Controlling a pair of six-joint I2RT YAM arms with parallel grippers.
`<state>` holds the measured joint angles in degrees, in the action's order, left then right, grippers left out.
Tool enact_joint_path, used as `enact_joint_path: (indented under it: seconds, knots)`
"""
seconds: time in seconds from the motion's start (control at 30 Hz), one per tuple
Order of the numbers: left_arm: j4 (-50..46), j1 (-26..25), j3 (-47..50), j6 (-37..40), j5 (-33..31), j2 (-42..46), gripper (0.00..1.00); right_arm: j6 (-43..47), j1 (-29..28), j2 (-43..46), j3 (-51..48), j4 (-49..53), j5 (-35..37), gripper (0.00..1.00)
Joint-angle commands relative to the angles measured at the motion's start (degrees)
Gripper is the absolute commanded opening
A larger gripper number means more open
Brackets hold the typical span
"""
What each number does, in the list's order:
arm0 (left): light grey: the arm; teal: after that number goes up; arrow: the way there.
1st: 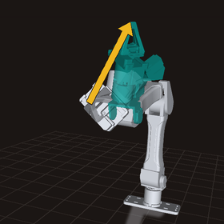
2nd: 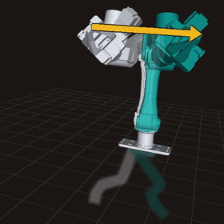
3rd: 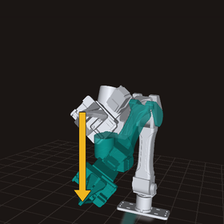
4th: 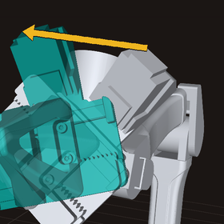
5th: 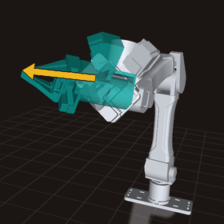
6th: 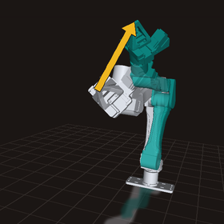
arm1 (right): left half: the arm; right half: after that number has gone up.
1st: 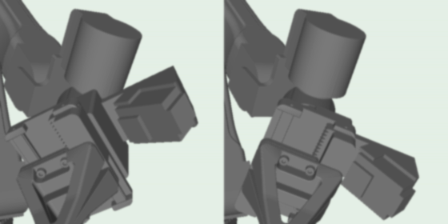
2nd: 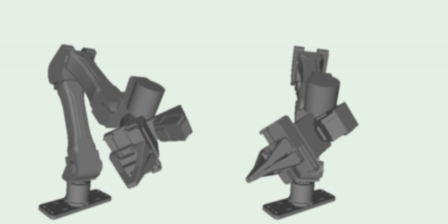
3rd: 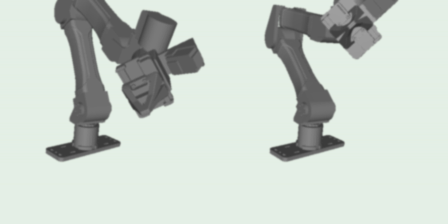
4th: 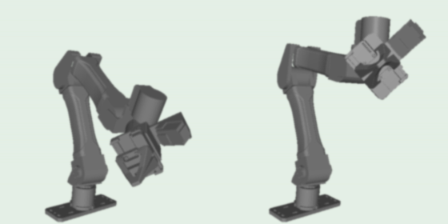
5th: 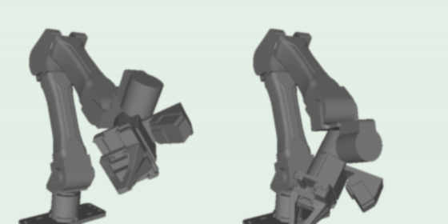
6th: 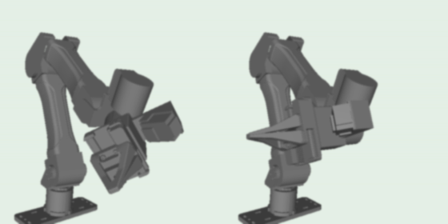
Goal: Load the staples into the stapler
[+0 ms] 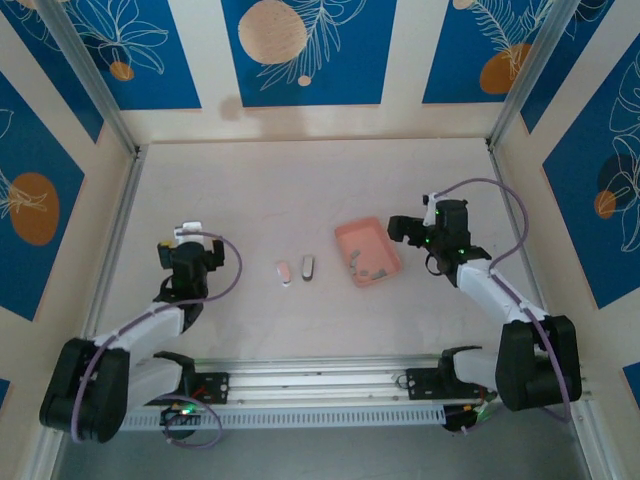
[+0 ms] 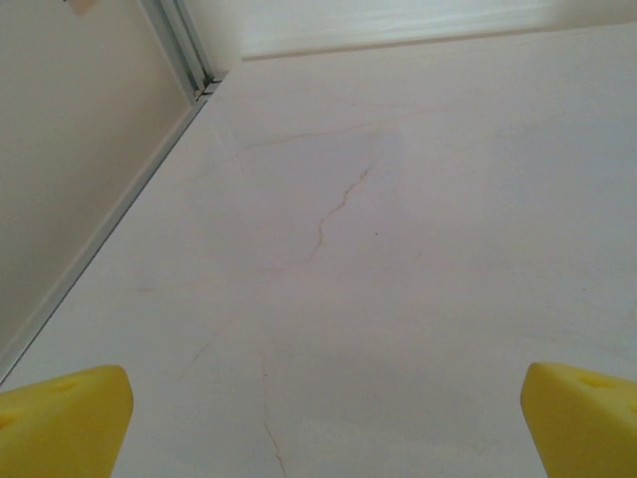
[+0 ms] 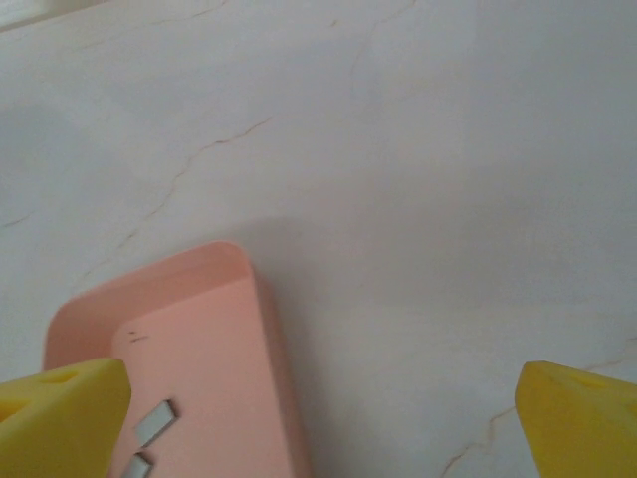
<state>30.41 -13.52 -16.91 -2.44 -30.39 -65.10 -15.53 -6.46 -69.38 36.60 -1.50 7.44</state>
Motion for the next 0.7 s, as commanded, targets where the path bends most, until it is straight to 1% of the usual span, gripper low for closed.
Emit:
enact_joint_path:
  seconds: [0.0, 0.03, 0.07, 0.1, 0.13, 0.17, 0.2, 0.23, 0.27, 0.3, 0.33, 0.37, 0.4, 0.43, 0.47, 0.5, 0.53, 0.57, 0.6, 0.67]
  knots:
    - [19.5, 1.0, 1.3, 5.5, 4.0, -7.2, 1.00, 5.9, 1.8, 0.4, -2.6, -11.8, -4.1, 0.99]
    - [23.8, 1.0, 1.8, 7.4, 5.1, -10.0, 1.00, 7.5, 2.2, -0.7, -3.5, -14.2, -5.0, 0.99]
    - [29.3, 1.1, 2.8, 8.3, 4.8, -12.8, 1.00, 8.5, 2.4, -1.7, -4.3, -16.4, -4.7, 0.99]
    - [33.5, 1.2, 3.6, 7.6, 2.9, -16.1, 1.00, 9.4, 2.7, -3.1, -5.4, -19.3, -4.0, 0.99]
    - [39.1, 1.5, 5.4, 6.7, 3.4, -19.9, 1.00, 10.1, 3.0, -4.6, -6.7, -22.6, -3.2, 0.99]
    - [47.8, 1.6, 6.7, 8.3, 4.3, -24.0, 1.00, 10.4, 3.3, -5.7, -7.7, -24.9, -2.1, 0.99]
    - [49.0, 1.4, 7.0, 9.2, 7.2, -24.7, 1.00, 9.6, 4.0, -7.3, -9.2, -28.3, -1.4, 0.99]
    - [43.1, 1.6, 6.5, 9.1, 11.1, -23.0, 1.00, 8.3, 5.2, -9.0, -11.1, -32.1, -1.9, 0.99]
    - [41.1, 2.3, 5.3, 9.0, 13.5, -23.9, 1.00, 7.0, 6.1, -9.4, -11.4, -34.0, -2.5, 0.99]
    - [44.9, 2.9, 3.4, 9.8, 13.2, -28.3, 1.00, 6.8, 7.4, -9.3, -9.7, -30.0, -4.7, 0.99]
    - [40.3, 2.9, 1.6, 9.2, 11.7, -27.5, 1.00, 6.0, 8.6, -10.4, -9.8, -31.8, -6.4, 0.99]
    - [30.2, 3.8, -0.2, 7.1, 13.4, -23.8, 1.00, 5.4, 9.7, -10.5, -8.4, -28.9, -7.3, 0.99]
    - [26.6, 6.2, -1.8, 5.3, 17.3, -23.6, 1.00, 4.7, 10.6, -11.7, -7.9, -29.6, -8.7, 0.99]
    - [28.1, 8.5, -3.0, 3.3, 17.2, -25.6, 1.00, 5.0, 11.4, -12.3, -6.6, -27.7, -10.7, 0.99]
    - [25.4, 9.1, -3.2, 2.3, 17.8, -24.4, 1.00, 5.2, 11.5, -13.3, -6.1, -28.0, -11.5, 0.99]
    - [24.5, 9.1, -3.0, 2.0, 18.1, -23.6, 1.00, 5.9, 11.1, -13.7, -4.9, -26.5, -11.2, 0.99]
    - [27.0, 9.1, -2.8, 2.5, 17.8, -24.7, 1.00, 6.7, 10.2, -14.0, -4.6, -26.3, -10.5, 0.99]
    - [27.0, 9.0, -2.7, 2.5, 17.7, -24.7, 1.00, 7.7, 9.1, -13.8, -4.6, -26.1, -9.1, 0.99]
    - [26.0, 9.0, -2.8, 2.3, 17.8, -24.1, 1.00, 8.7, 7.4, -13.5, -5.0, -26.3, -6.7, 0.99]
    - [27.0, 9.0, -2.6, 2.6, 18.0, -24.4, 1.00, 10.1, 4.9, -12.4, -6.4, -27.7, -1.8, 0.99]
